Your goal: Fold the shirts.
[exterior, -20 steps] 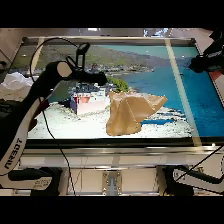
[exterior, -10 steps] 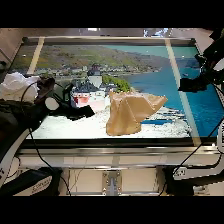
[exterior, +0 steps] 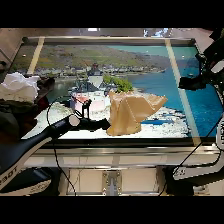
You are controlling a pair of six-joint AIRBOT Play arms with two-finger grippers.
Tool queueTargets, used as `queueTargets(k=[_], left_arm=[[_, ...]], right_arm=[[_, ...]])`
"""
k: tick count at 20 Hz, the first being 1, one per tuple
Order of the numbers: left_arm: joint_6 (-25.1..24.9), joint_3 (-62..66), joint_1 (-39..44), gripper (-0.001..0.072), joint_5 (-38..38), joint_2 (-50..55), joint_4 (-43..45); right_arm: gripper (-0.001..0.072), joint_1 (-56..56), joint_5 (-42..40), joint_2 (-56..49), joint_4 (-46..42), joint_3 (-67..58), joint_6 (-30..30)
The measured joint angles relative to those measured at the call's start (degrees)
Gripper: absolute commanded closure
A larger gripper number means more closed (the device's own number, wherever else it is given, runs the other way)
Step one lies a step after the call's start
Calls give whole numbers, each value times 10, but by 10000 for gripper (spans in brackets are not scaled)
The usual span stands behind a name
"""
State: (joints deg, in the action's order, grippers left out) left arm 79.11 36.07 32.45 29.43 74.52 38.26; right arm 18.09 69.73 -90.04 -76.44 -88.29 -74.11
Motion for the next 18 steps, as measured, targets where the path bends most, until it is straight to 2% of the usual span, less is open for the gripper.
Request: queueTargets(k=[4,6,12,13,15,16,18], left_arm=[[-43,9,13,14,-11,12,-54],[-51,10,15,136,-14,15,-68],[-71,35,20,137,-20,67,-99],[-73,47,21,222,-20,81,-103],[-80,71,21,600,-22,106,-97],[-82,83,21,691,-24,114,-96],[-86,101,20,691,-22,121,-92]], right_arm=[[463,0,10,-41,17,2,1],[463,0,14,-58,28,2,1],[464,0,12,-80,44,2,2],[467,0,12,-81,45,2,4],[594,0,11,-82,45,2,14],[593,0,12,-83,45,2,19],[577,0,8,-85,45,2,31]])
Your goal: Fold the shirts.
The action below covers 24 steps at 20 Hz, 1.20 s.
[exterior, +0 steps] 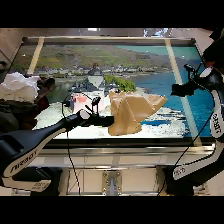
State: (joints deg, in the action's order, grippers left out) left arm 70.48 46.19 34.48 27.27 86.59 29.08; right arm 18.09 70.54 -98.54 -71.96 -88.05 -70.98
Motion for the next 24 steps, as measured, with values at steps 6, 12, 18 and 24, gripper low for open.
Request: queueTargets(k=[6,12,18,24], left_arm=[[-4,19,-12,691,4,-22,-5],[-4,21,-22,691,8,-43,5],[-4,21,-24,692,9,-47,8],[-4,22,-109,694,57,-137,63]], right_arm=[[297,0,-9,-41,31,0,14],[357,-13,-10,-90,78,-1,30],[698,-43,-4,-102,86,-3,50],[699,-41,132,-58,84,-80,54]])
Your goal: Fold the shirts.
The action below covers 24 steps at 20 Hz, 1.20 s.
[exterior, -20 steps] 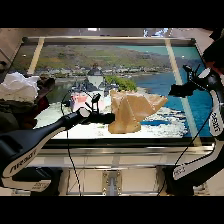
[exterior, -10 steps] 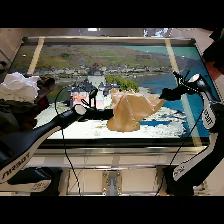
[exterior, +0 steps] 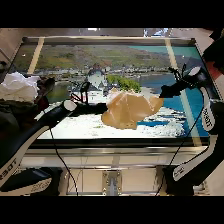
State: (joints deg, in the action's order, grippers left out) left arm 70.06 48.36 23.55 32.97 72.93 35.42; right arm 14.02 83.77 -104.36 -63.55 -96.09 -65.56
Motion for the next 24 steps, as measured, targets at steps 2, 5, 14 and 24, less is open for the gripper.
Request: queueTargets(k=[2,5,14,24], left_arm=[[2,0,-63,694,26,-72,21],[4,6,-155,695,49,-200,36],[40,145,-316,695,84,-427,128],[60,198,-261,694,180,-212,185]], right_arm=[[699,3,55,46,0,-37,-14],[699,1,113,144,16,-86,-33],[700,-21,156,454,46,-210,-59],[703,-34,-89,376,132,-170,-70]])
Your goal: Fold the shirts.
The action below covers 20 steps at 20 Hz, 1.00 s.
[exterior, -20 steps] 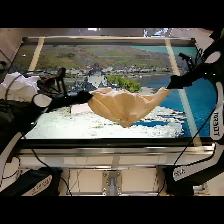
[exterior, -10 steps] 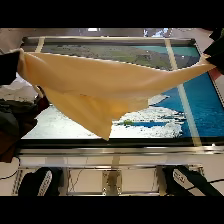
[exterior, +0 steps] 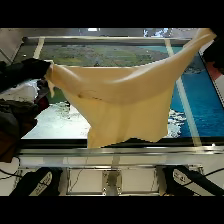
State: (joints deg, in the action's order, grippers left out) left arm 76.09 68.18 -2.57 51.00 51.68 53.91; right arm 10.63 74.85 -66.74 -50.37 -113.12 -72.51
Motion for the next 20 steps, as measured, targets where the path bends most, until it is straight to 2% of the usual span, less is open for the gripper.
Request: queueTargets(k=[2,8,13,14,15,16,17,20], left_arm=[[11,1,6,694,7,54,25],[35,1,10,694,11,235,68],[48,1,10,693,-60,344,73],[54,1,10,679,-82,354,73],[62,2,9,566,-103,360,73],[65,4,8,251,-120,364,73],[68,7,6,116,-132,365,72],[62,28,-13,113,-156,344,71]], right_arm=[[703,-29,-63,-85,37,2,0],[703,-161,-262,-358,71,4,0],[694,-244,-494,-483,82,2,1],[565,-255,-533,-494,82,0,1],[300,-263,-563,-502,82,-6,1],[143,-269,-588,-506,83,-16,1],[158,-272,-602,-507,83,-27,1],[172,-253,-584,-474,80,-47,0]])
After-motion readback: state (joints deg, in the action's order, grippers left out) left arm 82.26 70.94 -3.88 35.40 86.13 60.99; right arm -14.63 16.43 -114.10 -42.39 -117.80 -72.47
